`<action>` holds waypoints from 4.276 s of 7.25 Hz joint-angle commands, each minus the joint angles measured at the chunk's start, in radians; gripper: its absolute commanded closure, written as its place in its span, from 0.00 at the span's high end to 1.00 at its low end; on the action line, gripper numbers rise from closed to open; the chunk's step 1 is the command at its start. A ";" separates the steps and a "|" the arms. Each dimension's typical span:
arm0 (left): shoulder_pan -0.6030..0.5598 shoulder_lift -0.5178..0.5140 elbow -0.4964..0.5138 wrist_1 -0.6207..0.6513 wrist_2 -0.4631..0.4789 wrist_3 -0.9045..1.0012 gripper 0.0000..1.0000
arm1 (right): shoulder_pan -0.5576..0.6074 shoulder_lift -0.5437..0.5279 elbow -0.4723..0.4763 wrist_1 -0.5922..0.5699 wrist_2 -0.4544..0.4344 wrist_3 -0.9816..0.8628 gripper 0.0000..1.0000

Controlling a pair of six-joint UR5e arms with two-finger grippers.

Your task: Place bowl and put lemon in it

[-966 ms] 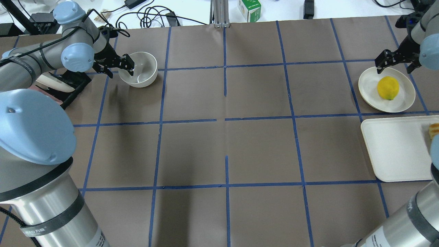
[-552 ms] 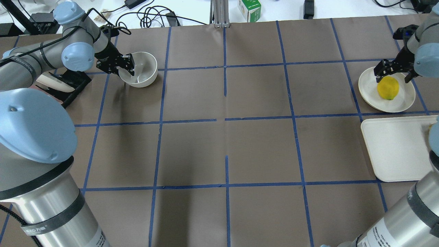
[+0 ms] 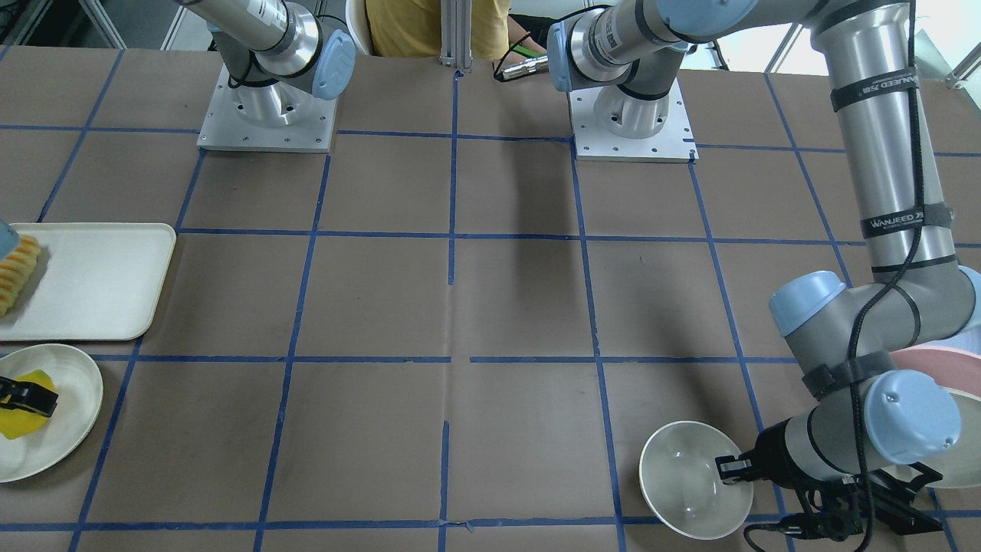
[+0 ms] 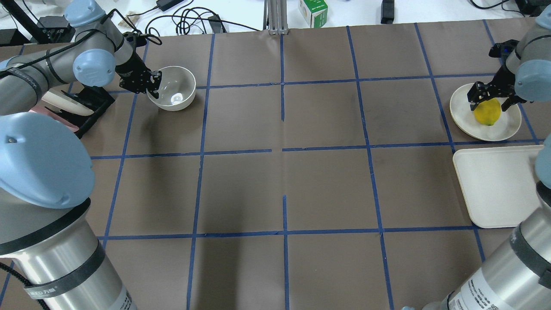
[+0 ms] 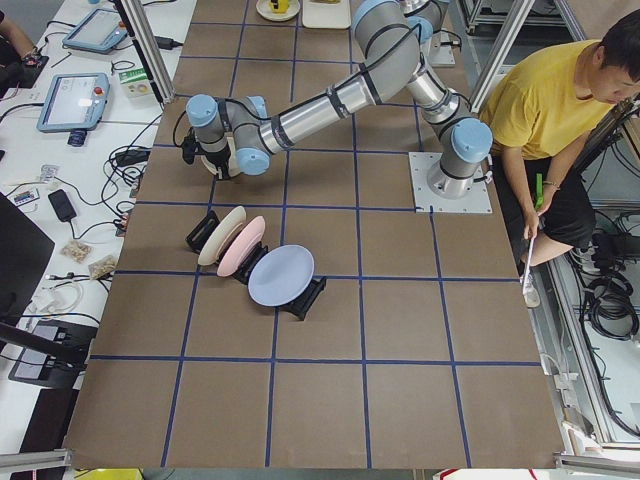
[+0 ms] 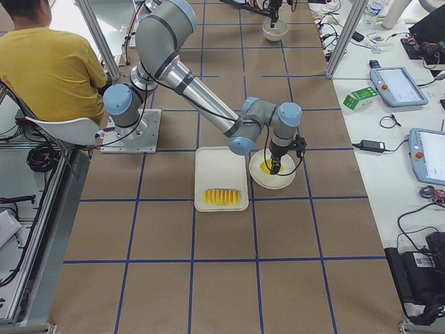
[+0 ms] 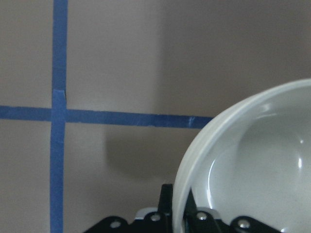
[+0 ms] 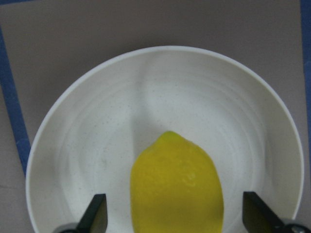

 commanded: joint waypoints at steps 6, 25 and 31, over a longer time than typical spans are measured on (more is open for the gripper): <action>-0.305 0.172 -0.131 -0.108 -0.129 -0.154 0.00 | 0.013 -0.280 -0.008 0.336 0.000 0.052 0.00; -0.190 0.719 -0.219 -0.401 0.089 -0.028 1.00 | 0.602 -0.261 -0.010 0.194 0.161 0.664 0.00; -0.187 0.779 -0.279 -0.450 0.075 -0.048 1.00 | 0.822 -0.112 -0.066 0.114 0.164 0.782 0.00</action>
